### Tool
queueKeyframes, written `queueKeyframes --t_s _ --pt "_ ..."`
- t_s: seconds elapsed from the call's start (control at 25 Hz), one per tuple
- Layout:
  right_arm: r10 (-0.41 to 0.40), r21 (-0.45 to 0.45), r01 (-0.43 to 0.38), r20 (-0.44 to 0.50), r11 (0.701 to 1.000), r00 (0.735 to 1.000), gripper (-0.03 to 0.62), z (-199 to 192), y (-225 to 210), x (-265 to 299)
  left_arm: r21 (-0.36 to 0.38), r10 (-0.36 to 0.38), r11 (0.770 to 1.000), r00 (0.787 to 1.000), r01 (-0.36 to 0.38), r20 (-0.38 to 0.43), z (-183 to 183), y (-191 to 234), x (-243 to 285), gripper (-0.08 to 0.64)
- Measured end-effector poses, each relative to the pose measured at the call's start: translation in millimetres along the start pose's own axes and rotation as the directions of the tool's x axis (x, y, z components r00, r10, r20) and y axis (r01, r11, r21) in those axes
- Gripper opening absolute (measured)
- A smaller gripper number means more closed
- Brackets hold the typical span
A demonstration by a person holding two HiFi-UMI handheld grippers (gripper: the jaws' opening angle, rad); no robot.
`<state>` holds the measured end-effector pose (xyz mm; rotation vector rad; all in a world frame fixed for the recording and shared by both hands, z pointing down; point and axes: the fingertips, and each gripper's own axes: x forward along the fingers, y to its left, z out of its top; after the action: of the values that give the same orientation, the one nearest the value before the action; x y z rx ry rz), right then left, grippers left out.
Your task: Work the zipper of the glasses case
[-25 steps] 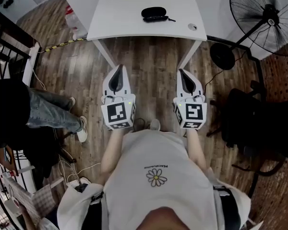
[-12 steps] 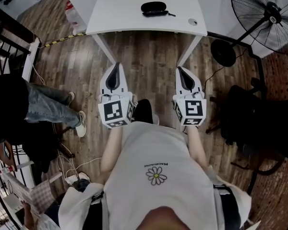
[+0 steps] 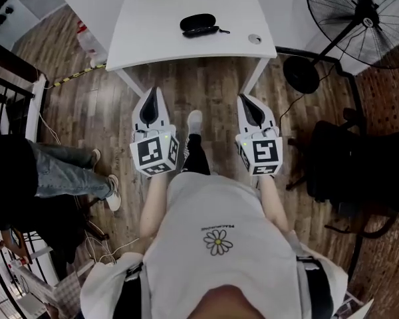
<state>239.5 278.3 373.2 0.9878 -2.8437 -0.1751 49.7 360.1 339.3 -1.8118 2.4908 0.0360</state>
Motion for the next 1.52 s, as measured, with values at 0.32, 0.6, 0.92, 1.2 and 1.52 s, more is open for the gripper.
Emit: queueKeyframes --t_s 0.32,0.6,0.92,1.2,1.52 --pt "-0.047 0.024 0.048 -0.046 0.999 0.998 0.003 -5.8 -62.3 96.5 -0.022 -0.062 0.998 0.998 0.062 -0.012 -8.0 2.9 127.0 0.014" --pt "-0.040 0.039 0.042 -0.066 0.998 0.997 0.003 15.6 -103.9 221.7 -0.026 -0.113 0.993 0.993 0.112 -0.032 -1.5 27.7 256.3 0.014" --pt "-0.042 0.027 0.045 -0.087 0.999 0.995 0.005 31.1 -136.7 376.1 -0.047 -0.162 0.986 0.985 0.160 -0.052 -14.6 79.4 392.3 0.014" --pt "-0.072 0.022 0.075 -0.122 0.997 0.990 0.005 30.0 -159.1 442.5 -0.070 -0.208 0.977 0.975 0.202 -0.081 -34.1 101.9 465.1 0.014" --pt "-0.061 0.031 0.067 -0.164 0.997 0.985 0.005 15.4 -176.7 462.0 -0.053 -0.247 0.969 0.960 0.242 -0.132 -54.2 87.6 489.6 0.014"
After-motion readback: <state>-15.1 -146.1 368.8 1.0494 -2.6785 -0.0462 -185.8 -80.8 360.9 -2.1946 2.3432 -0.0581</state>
